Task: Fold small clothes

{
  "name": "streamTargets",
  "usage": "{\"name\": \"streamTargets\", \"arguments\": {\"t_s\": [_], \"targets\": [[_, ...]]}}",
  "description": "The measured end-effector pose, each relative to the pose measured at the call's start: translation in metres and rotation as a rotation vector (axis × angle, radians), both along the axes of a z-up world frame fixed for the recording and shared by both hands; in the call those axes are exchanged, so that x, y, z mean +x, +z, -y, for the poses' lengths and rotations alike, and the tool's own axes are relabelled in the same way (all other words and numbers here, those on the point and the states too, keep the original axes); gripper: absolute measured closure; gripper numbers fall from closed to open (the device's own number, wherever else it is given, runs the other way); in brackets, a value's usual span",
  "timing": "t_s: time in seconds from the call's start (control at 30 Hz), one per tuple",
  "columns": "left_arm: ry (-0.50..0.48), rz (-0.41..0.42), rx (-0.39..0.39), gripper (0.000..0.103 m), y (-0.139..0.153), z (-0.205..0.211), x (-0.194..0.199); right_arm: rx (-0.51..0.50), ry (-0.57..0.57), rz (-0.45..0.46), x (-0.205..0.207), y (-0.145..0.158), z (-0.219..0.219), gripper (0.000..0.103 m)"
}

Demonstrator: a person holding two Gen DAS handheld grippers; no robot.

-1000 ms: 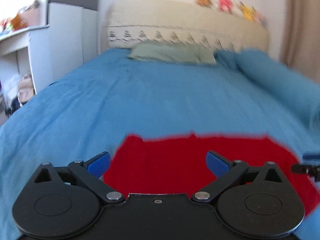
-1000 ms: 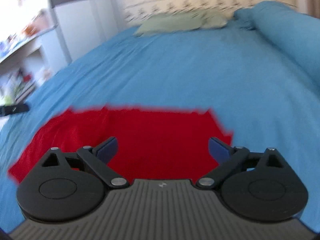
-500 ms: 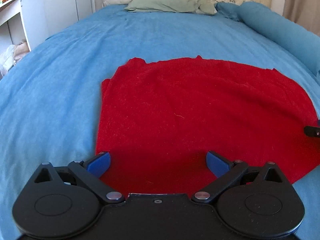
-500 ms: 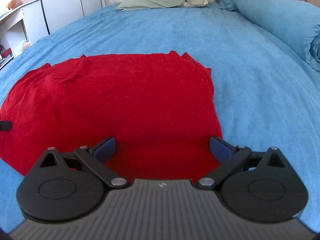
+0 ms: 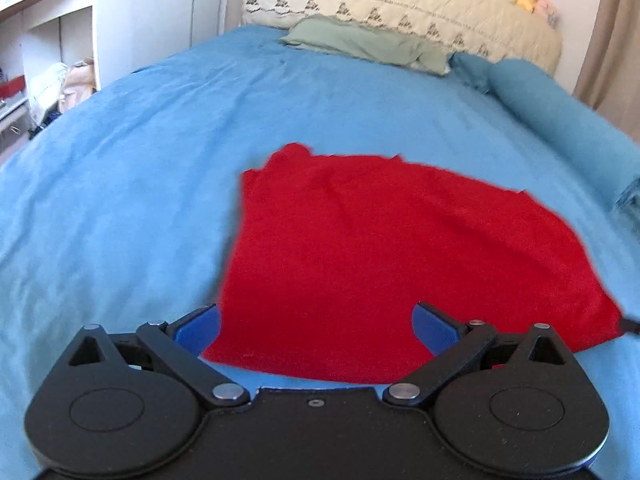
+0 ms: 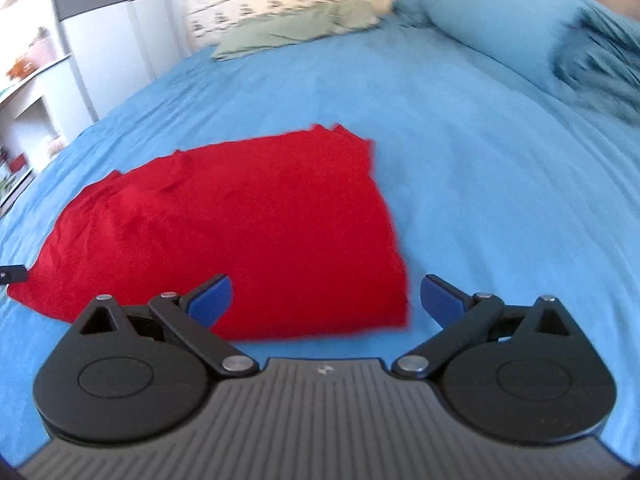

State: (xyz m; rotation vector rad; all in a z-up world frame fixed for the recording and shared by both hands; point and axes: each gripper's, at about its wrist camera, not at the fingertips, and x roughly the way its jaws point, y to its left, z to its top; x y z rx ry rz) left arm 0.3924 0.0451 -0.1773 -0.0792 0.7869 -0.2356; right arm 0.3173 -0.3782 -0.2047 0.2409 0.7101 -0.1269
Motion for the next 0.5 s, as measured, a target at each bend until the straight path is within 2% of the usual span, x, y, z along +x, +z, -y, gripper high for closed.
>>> {"name": "streamTargets", "arguments": {"t_s": [0.1, 0.2, 0.3, 0.43, 0.5], "targets": [[-0.033, 0.006, -0.041, 0.0, 0.003, 0.03, 0.007, 0.084, -0.036, -0.035, -0.01, -0.007, 0.008, 0.0], [-0.059, 0.008, -0.022, 0.0, 0.003, 0.074, 0.028, 0.145, -0.024, -0.078, -0.008, -0.015, 0.007, 0.0], [-0.088, -0.006, -0.026, 0.0, 0.001, 0.113, 0.059, 0.201, -0.007, -0.062, -0.003, -0.019, 0.002, 0.0], [-0.094, -0.036, 0.021, 0.0, -0.008, 0.151, 0.102, 0.221, -0.036, -0.05, 0.005, -0.021, -0.004, 0.0], [-0.069, -0.075, 0.083, 0.0, -0.02, 0.164, 0.123, 0.224, -0.048, -0.048, 0.006, -0.023, -0.005, 0.0]]}}
